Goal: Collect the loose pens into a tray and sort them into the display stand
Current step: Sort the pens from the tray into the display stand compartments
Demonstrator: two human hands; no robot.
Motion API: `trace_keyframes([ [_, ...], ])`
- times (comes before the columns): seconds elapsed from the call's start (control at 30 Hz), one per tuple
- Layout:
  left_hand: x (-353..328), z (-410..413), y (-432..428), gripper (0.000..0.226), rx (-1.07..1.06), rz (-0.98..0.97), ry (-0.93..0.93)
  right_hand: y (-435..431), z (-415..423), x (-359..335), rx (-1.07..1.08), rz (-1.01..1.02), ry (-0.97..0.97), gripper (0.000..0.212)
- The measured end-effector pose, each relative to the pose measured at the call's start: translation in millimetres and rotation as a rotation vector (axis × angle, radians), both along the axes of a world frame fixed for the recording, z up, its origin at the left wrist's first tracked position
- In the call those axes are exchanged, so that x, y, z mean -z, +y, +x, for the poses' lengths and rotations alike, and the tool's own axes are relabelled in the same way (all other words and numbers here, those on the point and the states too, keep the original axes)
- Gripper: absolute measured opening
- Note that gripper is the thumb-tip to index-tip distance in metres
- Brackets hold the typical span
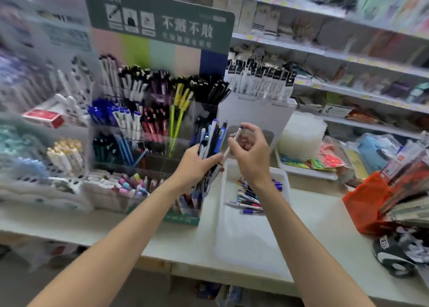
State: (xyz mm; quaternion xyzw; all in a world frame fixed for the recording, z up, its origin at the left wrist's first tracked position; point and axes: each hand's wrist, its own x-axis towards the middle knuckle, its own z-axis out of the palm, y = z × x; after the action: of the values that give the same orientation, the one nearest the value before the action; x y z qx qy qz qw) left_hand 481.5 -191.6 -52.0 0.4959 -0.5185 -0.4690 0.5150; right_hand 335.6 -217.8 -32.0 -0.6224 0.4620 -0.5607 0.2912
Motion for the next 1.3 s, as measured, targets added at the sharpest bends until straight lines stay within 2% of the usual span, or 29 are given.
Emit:
trace_keyframes([
  [0.1, -3.8, 51.3, -5.9, 0.006, -0.099, -0.030, 0.043, -9.5, 47.6, -19.6, 0.045, -0.076, -0.092, 0.033],
  [0.17, -3.5, 91.5, -8.6, 0.013, -0.127, -0.020, 0.066, -15.4, 81.0, -30.5, 0.068, -0.146, -0.124, 0.032],
  [0.47, 6.4, 227.3, -10.3, 0.022, -0.184, -0.007, -0.004, -44.6, 204.1, -41.8, 0.135, -0.390, -0.046, 0.035],
  [0.67, 1.6, 252.2, -12.1, 0.018, -0.147, -0.008, 0.022, -63.2, 231.8, -19.4, 0.111, -0.463, 0.279, 0.035],
  [0.83, 3.4, 257.4, -12.6, 0.022, -0.156, 0.010, 0.057, -63.5, 232.0, 10.9, 0.057, -0.466, 0.585, 0.017],
  [0.93, 3.5, 254.9, -14.2, 0.029, -0.149, 0.018, 0.069, -64.2, 228.6, 12.8, 0.127, -0.470, 0.680, 0.026],
  [1.03, -0.7, 239.1, -15.9, 0.028, -0.108, 0.014, 0.057, -53.3, 219.4, 3.6, 0.068, -0.383, 0.530, 0.037],
  [1.17, -7.9, 202.4, -20.3, 0.007, -0.034, -0.033, 0.052, -36.8, 204.5, -11.9, -0.047, -0.185, 0.271, 0.040],
  [1.3, -11.0, 164.5, -28.1, 0.010, 0.071, -0.023, 0.068, -34.5, 165.6, -19.3, -0.023, -0.021, 0.116, 0.043],
])
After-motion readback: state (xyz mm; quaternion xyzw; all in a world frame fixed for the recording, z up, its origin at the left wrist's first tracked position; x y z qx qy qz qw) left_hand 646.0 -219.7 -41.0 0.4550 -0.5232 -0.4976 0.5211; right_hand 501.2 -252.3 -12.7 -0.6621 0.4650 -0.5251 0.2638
